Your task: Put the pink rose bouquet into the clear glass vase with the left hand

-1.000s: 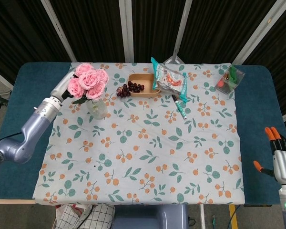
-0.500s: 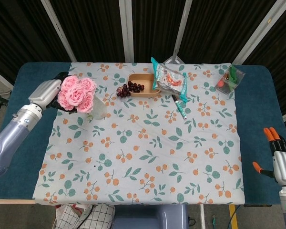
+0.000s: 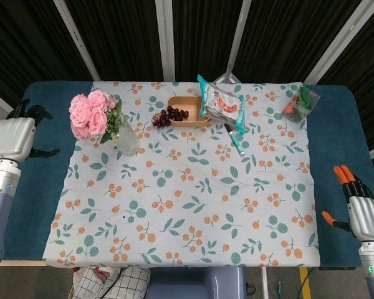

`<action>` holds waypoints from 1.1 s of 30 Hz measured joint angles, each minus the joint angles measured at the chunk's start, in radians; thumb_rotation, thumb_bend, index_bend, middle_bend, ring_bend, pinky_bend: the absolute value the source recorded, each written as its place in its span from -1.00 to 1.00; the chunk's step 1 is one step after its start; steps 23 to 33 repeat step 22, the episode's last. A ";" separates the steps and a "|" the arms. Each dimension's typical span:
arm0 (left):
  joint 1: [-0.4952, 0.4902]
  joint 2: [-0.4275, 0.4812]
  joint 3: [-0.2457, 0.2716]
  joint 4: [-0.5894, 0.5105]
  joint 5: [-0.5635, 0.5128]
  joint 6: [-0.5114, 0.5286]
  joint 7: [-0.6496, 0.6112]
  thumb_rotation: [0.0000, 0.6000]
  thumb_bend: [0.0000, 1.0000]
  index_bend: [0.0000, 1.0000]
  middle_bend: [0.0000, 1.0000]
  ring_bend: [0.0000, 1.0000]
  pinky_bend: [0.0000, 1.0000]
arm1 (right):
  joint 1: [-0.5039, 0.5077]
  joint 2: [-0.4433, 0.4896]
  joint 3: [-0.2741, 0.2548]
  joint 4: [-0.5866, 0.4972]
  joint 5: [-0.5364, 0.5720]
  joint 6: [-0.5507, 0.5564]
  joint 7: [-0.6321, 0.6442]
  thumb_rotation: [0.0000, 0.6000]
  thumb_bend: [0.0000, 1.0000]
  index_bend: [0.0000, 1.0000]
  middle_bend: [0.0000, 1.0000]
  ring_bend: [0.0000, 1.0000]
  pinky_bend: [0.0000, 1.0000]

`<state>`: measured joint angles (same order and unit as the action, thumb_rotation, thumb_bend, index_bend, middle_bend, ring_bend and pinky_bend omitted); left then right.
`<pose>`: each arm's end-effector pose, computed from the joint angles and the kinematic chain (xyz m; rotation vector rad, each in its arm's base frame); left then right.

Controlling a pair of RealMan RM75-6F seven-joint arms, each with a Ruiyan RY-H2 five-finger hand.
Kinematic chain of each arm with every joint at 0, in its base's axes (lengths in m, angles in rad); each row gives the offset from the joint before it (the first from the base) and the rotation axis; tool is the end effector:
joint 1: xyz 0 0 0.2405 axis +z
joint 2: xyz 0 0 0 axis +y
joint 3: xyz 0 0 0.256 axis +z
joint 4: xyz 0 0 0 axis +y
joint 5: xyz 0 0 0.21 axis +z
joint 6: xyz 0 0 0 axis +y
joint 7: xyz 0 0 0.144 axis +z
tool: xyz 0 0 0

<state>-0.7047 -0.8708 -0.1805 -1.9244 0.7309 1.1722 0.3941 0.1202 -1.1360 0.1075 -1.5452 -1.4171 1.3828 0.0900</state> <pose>-0.1892 0.3422 0.2046 -1.4097 -0.8839 -0.7507 -0.3277 -0.2051 0.1606 1.3261 -0.9843 0.9064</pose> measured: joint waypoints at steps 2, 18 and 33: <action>0.028 -0.002 0.020 -0.026 0.050 0.045 0.009 1.00 -0.65 -0.41 -0.67 -1.00 -0.69 | 0.001 -0.001 0.000 0.001 0.000 0.001 -0.001 1.00 -0.51 -1.00 -0.96 -0.88 -0.70; 0.439 -0.340 0.238 0.246 0.489 0.528 0.054 1.00 -0.65 -0.45 -0.67 -1.00 -0.76 | -0.016 0.007 -0.016 -0.019 -0.063 0.070 -0.033 1.00 -0.51 -1.00 -0.96 -0.89 -0.71; 0.485 -0.394 0.239 0.350 0.526 0.535 0.012 1.00 -0.65 -0.45 -0.67 -1.00 -0.76 | -0.019 0.006 -0.017 -0.022 -0.074 0.086 -0.053 1.00 -0.52 -1.00 -0.96 -0.89 -0.71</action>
